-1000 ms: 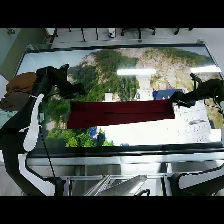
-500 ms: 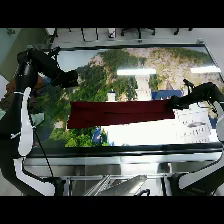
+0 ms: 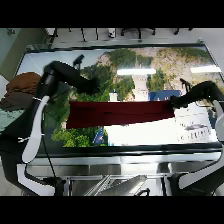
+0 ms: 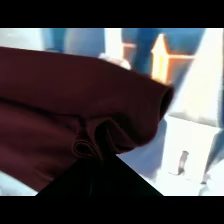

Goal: Fold the shirts.

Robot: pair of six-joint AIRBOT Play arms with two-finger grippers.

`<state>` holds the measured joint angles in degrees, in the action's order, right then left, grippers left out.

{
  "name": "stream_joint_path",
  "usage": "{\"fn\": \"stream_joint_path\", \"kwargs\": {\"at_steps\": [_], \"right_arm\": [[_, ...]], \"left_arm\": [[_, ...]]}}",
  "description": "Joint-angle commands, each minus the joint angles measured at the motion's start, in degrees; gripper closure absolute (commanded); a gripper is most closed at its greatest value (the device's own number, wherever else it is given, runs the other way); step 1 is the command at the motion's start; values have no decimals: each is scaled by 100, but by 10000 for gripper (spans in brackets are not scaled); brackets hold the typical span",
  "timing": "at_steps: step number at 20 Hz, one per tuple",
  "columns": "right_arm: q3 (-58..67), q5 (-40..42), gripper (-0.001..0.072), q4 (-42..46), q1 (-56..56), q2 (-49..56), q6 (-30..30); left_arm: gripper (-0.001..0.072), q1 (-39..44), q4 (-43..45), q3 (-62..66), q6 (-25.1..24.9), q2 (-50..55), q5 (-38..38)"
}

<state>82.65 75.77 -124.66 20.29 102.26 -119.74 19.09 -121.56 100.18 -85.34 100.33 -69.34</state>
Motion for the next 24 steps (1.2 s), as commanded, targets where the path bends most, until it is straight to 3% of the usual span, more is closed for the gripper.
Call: {"fn": "stream_joint_path", "kwargs": {"at_steps": [1, 3, 10, 13, 16, 19, 21, 24], "right_arm": [[426, 824, 691, -223, 26, -732, 57], [673, 1250, 691, -409, 20, -1335, 122], [833, 1488, 691, -444, -190, -2785, 295], [828, 1519, 691, -422, -192, -2883, 367], [776, 1685, 690, -413, -195, -2767, 588], [682, 1720, 691, -455, -197, -2754, 739], [664, 1613, 691, -507, -337, -2754, 1047], [254, 614, 691, -914, -1504, -2750, 1401]], "left_arm": [[695, 933, -127, -337, -94, 566, 1158], [696, 1445, -168, -273, -81, 1080, 1641], [695, 2406, -726, 1709, 125, 2861, 1552], [696, 2485, -817, 1878, 356, 2997, 1506], [696, 2249, -1165, 1513, 337, 2516, 1416], [696, 1591, -1161, 1681, 52, 1589, 304], [696, 822, -1130, 1751, -96, 487, -385], [696, -584, -796, 1335, -162, -1541, -544]]}}
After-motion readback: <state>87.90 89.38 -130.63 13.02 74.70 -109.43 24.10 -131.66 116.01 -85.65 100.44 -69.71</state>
